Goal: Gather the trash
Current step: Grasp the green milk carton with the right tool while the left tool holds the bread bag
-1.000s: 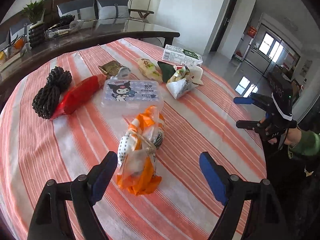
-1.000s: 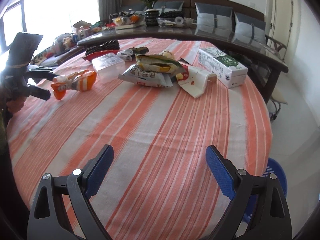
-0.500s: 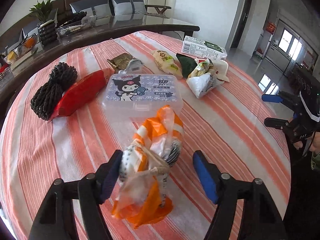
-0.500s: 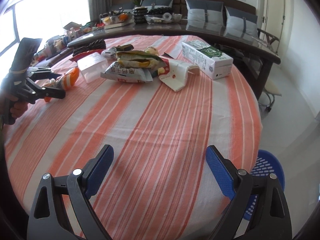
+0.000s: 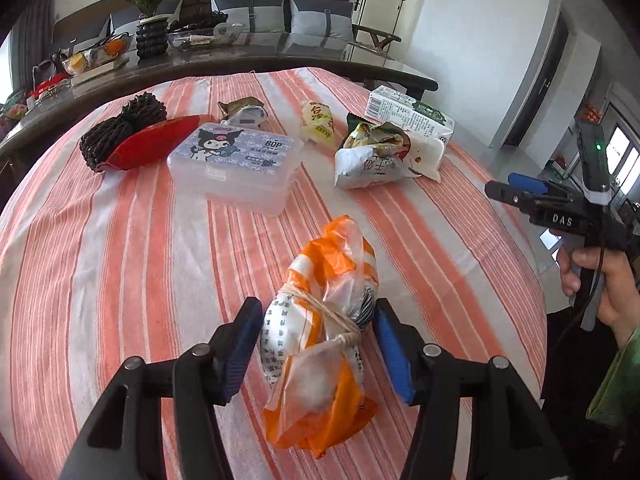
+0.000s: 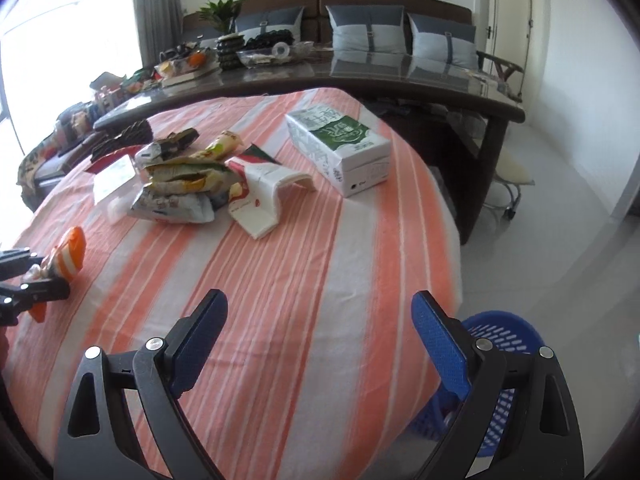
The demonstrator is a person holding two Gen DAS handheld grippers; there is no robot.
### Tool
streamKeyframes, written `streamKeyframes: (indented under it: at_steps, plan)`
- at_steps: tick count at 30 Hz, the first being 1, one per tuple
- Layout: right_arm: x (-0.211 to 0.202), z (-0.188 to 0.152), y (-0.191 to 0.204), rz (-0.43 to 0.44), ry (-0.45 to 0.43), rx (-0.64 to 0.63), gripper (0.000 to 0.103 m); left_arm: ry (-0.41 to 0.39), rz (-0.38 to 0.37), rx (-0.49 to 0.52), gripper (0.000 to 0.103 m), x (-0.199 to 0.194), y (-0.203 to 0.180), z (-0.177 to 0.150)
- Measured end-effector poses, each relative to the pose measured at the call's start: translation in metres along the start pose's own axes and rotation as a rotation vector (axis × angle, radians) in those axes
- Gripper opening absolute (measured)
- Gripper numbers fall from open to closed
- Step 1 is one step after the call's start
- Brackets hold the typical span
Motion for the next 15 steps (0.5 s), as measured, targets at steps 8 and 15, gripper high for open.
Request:
streamKeyframes:
  at_steps: [8, 15]
  plan:
    - [0.051, 0.06, -0.039, -0.006, 0.043, -0.137, 0.093, -0.017, 0.049, 0.018, 0.059, 0.003, -0.003, -0.001]
    - [0.092, 0.083, -0.033, 0.027, 0.131, -0.249, 0.057, -0.01, 0.03, -0.01, 0.058, -0.002, -0.001, -0.004]
Point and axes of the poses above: each gripper's, at about its wrist camera, not at the fingertips, and x roughly the way its jaws point, y to its left, z to its top, the point moved 9 cm from there along x, roughly the way its jaws point, and after that the axes turned 14 degrees about -x, right-handed, at the moved point
